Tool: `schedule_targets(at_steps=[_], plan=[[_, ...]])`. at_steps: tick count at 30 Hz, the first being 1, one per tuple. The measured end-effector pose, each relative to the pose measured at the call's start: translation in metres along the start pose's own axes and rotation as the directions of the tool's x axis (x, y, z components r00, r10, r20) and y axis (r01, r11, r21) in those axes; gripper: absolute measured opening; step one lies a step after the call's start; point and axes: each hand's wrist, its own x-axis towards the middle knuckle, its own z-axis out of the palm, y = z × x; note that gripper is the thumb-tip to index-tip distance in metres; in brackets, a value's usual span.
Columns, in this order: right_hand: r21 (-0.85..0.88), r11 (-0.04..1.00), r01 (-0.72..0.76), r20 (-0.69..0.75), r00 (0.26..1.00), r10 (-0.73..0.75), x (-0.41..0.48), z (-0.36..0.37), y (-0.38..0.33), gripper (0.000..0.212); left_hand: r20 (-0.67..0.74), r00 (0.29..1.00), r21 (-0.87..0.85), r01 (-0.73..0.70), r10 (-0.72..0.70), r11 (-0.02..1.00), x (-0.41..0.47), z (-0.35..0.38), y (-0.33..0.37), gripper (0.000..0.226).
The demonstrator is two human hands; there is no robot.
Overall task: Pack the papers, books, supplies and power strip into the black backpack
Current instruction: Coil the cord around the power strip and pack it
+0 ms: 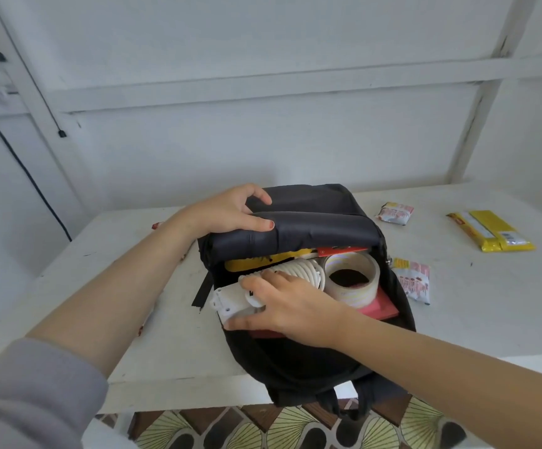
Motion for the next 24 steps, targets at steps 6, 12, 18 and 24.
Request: schedule_targets(at_steps=[6, 12, 18, 24], plan=[[-0.106, 0.981, -0.162, 0.002, 0.987, 0.163, 0.008, 0.015, 0.003, 0.047, -0.016, 1.000, -0.025, 0.008, -0.009, 1.000, -0.003, 0.001, -0.001, 0.046], [-0.014, 0.938, -0.346, -0.050, 0.937, 0.345, 0.007, 0.024, -0.004, 0.072, -0.032, 0.999, -0.017, 0.008, -0.009, 1.000, -0.005, 0.004, 0.000, 0.045], [0.198, 0.939, -0.280, -0.029, 0.956, 0.291, -0.016, 0.010, -0.010, 0.076, -0.028, 0.999, -0.029, 0.025, -0.026, 0.999, -0.004, 0.007, -0.001, 0.047], [0.349, 0.904, -0.249, 0.028, 0.967, 0.255, -0.033, 0.011, -0.013, 0.052, -0.027, 0.998, -0.050, 0.052, -0.053, 0.997, -0.008, 0.012, -0.001, 0.049]])
